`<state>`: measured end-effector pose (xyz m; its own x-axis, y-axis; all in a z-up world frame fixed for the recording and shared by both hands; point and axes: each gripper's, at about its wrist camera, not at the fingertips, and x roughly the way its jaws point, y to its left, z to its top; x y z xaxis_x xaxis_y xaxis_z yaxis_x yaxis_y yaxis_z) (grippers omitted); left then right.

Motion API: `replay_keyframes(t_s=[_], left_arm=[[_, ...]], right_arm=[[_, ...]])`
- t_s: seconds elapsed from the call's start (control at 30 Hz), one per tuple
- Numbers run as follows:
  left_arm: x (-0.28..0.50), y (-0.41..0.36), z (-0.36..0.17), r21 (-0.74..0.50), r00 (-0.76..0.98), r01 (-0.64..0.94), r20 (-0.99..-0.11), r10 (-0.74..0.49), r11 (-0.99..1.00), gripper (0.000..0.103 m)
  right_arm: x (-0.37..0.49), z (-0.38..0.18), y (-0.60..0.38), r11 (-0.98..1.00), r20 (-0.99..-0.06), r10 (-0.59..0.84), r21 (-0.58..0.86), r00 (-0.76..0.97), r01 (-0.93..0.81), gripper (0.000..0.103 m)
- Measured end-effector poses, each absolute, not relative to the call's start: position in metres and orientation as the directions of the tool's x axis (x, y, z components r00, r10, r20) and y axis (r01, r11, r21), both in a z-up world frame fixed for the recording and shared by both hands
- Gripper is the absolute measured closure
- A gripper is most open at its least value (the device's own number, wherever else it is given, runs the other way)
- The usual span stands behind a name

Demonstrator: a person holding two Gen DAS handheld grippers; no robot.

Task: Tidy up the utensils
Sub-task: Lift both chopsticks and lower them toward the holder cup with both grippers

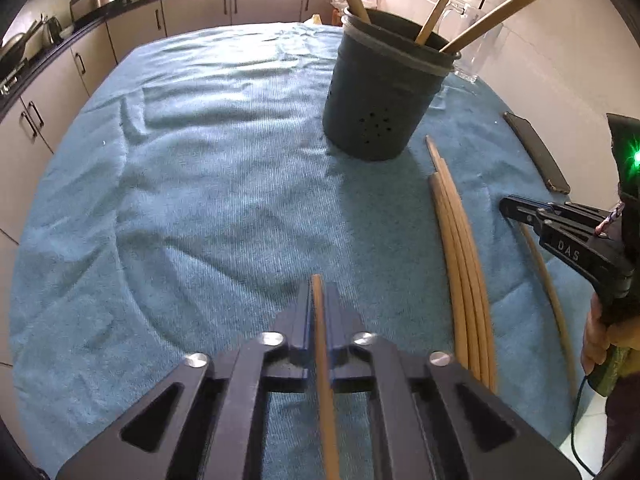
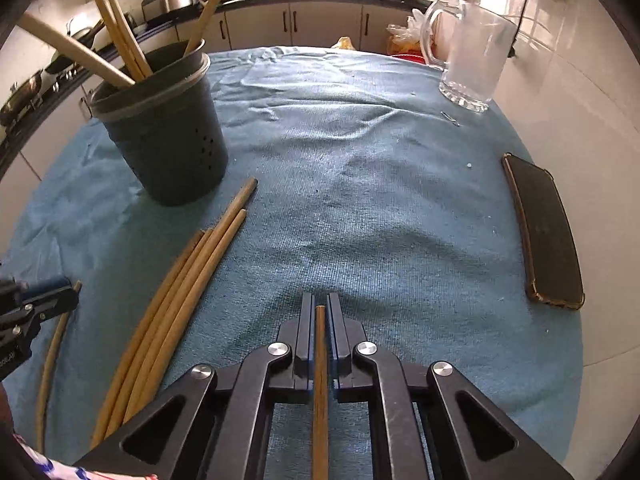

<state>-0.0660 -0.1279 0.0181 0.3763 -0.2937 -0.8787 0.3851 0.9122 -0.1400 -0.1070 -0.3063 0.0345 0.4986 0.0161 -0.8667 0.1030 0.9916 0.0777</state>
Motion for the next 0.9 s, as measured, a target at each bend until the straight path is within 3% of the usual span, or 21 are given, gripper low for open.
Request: replay_keyframes(t_s=[0.27,0.53,0.9], left_arm=[[-0.090,-0.111,0.065,-0.160,0.485,0.371,-0.807,-0.337,0.915,0.098],[-0.137,-0.100,0.134,-0.172,0.619,0.410,-0.669,-0.411,0.896,0.098],[-0.191,-0.097,0.170,-0.129,0.702,0.448,-0.562,-0.437,0.885,0.098]], right_arm=[[-0.146,0.092,-0.327,0.976,-0.753,0.039,0.170,0.657,0.138,0.098],[-0.193,0.147,-0.321,0.974,-0.637,0.031,0.193,0.770,0.120,0.098],[-0.250,0.188,-0.302,0.974,-0.523,0.035,0.209,0.852,0.088,0.098]])
